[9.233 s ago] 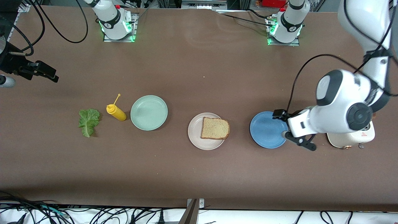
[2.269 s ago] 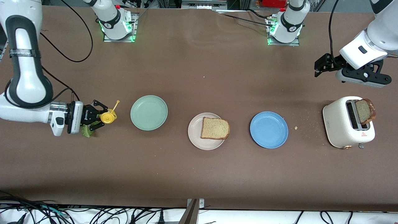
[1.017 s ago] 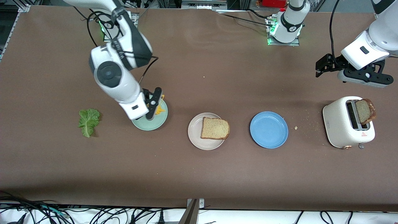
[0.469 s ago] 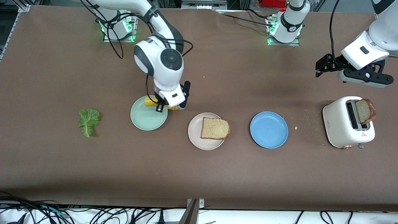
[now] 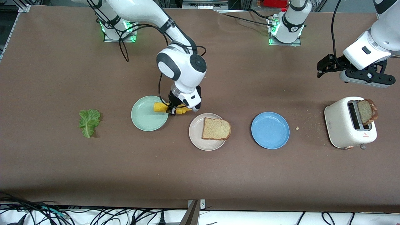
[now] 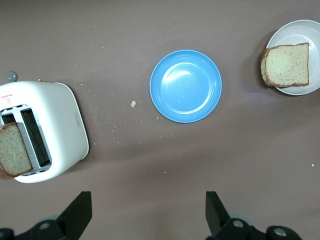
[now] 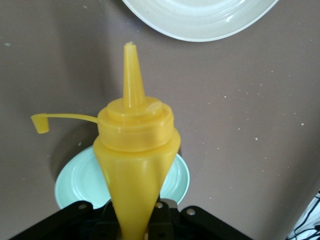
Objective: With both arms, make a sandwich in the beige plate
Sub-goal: 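Carry the mustard bottle over the bread on the beige plate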
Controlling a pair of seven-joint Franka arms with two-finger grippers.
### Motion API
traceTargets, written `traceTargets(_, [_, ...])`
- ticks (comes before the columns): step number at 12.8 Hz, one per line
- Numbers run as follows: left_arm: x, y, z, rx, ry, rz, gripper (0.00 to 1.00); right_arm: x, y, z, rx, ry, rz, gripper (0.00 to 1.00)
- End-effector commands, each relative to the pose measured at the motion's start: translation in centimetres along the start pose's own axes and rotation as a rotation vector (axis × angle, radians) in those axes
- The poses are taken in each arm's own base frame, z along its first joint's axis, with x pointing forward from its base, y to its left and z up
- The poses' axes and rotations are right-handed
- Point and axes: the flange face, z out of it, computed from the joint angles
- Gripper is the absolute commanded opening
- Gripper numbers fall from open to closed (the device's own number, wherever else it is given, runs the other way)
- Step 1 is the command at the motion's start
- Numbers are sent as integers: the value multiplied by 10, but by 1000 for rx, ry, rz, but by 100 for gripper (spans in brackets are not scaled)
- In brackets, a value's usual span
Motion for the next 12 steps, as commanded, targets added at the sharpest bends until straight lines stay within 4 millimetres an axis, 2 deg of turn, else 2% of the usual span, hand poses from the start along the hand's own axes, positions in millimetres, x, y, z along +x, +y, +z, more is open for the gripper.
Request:
traceTargets(1, [-5, 0, -4, 29, -1, -5, 100, 6, 13, -1, -41, -35, 13, 3])
traceTargets(6, [-5, 0, -4, 29, -1, -5, 100, 8, 13, 0, -57, -46, 7, 3])
traceTargets(12, [-5, -1, -4, 29, 1, -6, 100, -7, 25, -22, -38, 2, 50, 3])
